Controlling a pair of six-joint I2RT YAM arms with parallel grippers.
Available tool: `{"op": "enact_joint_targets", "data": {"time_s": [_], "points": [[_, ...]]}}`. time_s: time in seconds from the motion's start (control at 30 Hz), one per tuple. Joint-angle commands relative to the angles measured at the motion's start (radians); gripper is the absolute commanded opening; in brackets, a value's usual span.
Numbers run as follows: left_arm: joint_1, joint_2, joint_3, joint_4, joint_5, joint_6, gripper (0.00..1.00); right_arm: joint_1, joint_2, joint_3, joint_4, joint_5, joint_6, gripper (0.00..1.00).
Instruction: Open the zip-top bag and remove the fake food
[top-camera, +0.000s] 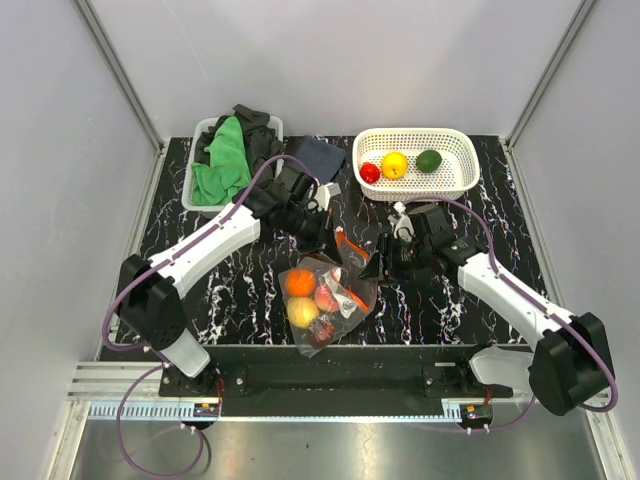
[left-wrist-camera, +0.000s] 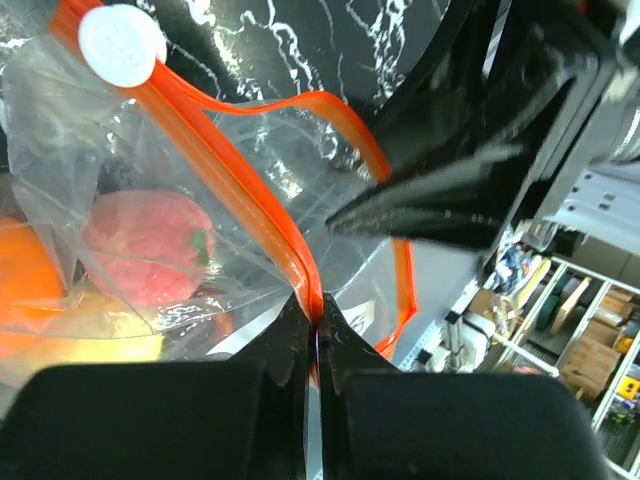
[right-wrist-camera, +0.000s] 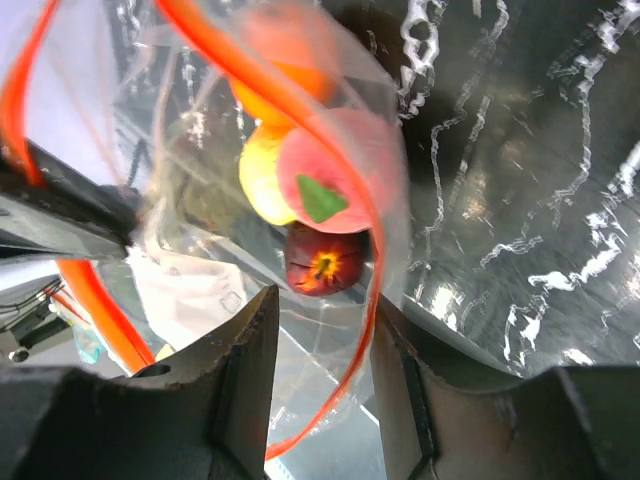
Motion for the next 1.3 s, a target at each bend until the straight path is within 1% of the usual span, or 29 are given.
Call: {"op": "enact_joint_targets", "data": {"time_s": [0.0,0.13,0.23,0.33,0.37,0.43,0.5,0.57,0.6,0.63,0.73,0.83,0.9,1.0,1.03,1.07,1.1,1.17,1.2,1.23,1.27], "points": [[0.004,-0.013,0.011,0.087,0.051,-0.062,0.00,0.030,0.032,0.032,0.085,-0.045,0.018,0.48],[0.003,-0.043,-0.033,0.139,0.059,-0.110,0.00,0.067,0.133,0.035,0.136,-0.056,0.031,0.52],[0.001,-0.050,-0.067,0.173,0.063,-0.139,0.00,0.091,0.175,0.056,0.156,-0.056,0.036,0.53],[-0.006,-0.055,-0.082,0.193,0.059,-0.159,0.00,0.093,0.158,0.079,0.161,-0.019,0.065,0.49],[-0.009,-0.056,-0.087,0.199,0.053,-0.165,0.00,0.094,0.151,0.084,0.155,0.020,0.071,0.48],[-0.009,-0.060,-0.090,0.199,0.041,-0.166,0.00,0.094,0.135,0.124,0.100,0.060,0.042,0.48],[-0.009,-0.073,-0.096,0.200,0.030,-0.169,0.00,0.094,0.132,0.154,0.008,0.087,0.027,0.49],[-0.009,-0.087,-0.102,0.199,0.030,-0.173,0.00,0.096,0.102,0.194,-0.071,0.108,0.015,0.52],[-0.009,-0.092,-0.110,0.199,0.028,-0.173,0.00,0.096,0.085,0.205,-0.097,0.123,0.007,0.53],[-0.009,-0.095,-0.115,0.199,0.025,-0.171,0.00,0.096,0.048,0.233,-0.146,0.163,-0.013,0.57],[-0.009,-0.113,-0.130,0.196,0.016,-0.179,0.00,0.094,0.012,0.314,-0.264,0.223,-0.073,0.64],[-0.009,-0.124,-0.136,0.196,0.008,-0.186,0.00,0.096,0.009,0.381,-0.339,0.236,-0.097,0.65],[-0.009,-0.126,-0.135,0.196,0.005,-0.188,0.00,0.094,0.006,0.398,-0.347,0.225,-0.096,0.64],[-0.009,-0.127,-0.130,0.196,0.001,-0.194,0.00,0.107,0.017,0.380,-0.329,0.203,-0.081,0.61],[-0.009,-0.127,-0.124,0.196,-0.002,-0.199,0.00,0.110,0.022,0.366,-0.292,0.162,-0.073,0.59],[-0.009,-0.127,-0.122,0.196,-0.004,-0.200,0.00,0.114,0.029,0.357,-0.280,0.151,-0.067,0.52],[-0.009,-0.126,-0.121,0.196,-0.006,-0.202,0.00,0.128,0.040,0.337,-0.269,0.142,-0.049,0.50],[-0.009,-0.124,-0.113,0.196,-0.006,-0.205,0.00,0.130,0.042,0.296,-0.177,0.096,-0.021,0.47],[-0.009,-0.124,-0.112,0.196,-0.006,-0.206,0.00,0.131,0.048,0.249,-0.142,0.087,0.016,0.44],[-0.009,-0.122,-0.110,0.196,-0.009,-0.209,0.00,0.131,0.057,0.230,-0.090,0.078,0.028,0.43],[-0.009,-0.122,-0.106,0.196,-0.007,-0.211,0.00,0.130,0.071,0.216,-0.073,0.073,0.039,0.43]]}}
